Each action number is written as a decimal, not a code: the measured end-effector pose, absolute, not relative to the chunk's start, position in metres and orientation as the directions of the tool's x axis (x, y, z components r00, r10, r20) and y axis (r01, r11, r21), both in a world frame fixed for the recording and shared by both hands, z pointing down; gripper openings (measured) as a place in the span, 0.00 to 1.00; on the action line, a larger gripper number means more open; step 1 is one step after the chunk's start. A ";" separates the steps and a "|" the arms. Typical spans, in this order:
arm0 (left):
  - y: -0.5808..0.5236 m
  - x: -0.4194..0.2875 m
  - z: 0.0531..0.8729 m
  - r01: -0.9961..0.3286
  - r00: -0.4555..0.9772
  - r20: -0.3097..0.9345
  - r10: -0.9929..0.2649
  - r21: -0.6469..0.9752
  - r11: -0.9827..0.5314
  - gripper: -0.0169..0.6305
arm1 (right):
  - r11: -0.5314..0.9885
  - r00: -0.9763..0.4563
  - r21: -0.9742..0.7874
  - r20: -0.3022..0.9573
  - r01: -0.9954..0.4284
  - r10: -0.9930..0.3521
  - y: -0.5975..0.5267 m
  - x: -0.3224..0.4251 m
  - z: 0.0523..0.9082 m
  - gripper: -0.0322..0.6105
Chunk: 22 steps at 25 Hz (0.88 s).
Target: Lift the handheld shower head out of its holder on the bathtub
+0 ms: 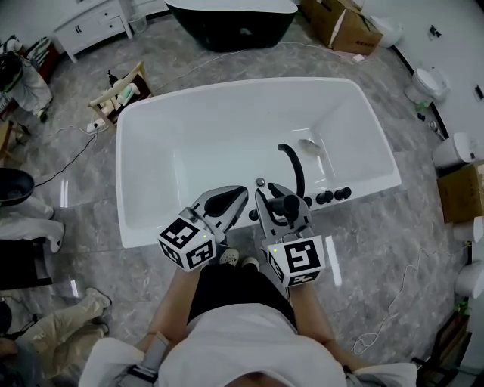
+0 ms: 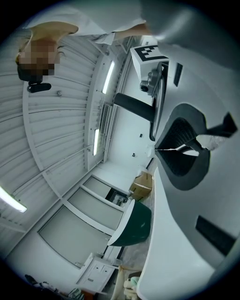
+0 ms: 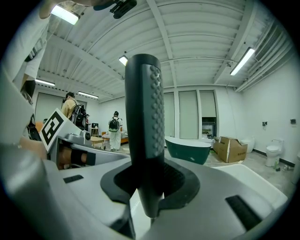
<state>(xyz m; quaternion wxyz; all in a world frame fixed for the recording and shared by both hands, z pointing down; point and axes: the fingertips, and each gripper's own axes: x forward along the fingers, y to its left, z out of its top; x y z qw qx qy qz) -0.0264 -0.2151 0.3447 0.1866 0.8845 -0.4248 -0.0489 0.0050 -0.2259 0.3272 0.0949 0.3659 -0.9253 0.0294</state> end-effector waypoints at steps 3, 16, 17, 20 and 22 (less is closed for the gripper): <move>-0.213 -0.021 0.334 -0.729 0.642 0.058 -0.765 0.356 -0.585 0.05 | 0.732 -0.719 0.020 0.173 -0.681 -0.673 -0.223 0.008 0.312 0.21; -0.204 -0.001 0.287 -0.686 0.699 -0.011 -0.715 0.270 -0.675 0.05 | 0.739 -0.736 0.012 0.072 -0.674 -0.673 -0.214 0.019 0.252 0.21; -0.202 0.001 0.283 -0.681 0.704 -0.019 -0.710 0.264 -0.683 0.05 | 0.740 -0.738 0.014 0.063 -0.673 -0.672 -0.212 0.020 0.248 0.21; -0.201 0.007 0.275 -0.673 0.712 -0.037 -0.701 0.249 -0.697 0.05 | 0.743 -0.742 0.032 0.045 -0.668 -0.669 -0.209 0.025 0.236 0.21; -0.201 0.011 0.271 -0.666 0.718 -0.044 -0.695 0.250 -0.703 0.05 | 0.745 -0.744 0.039 0.040 -0.666 -0.667 -0.208 0.027 0.232 0.21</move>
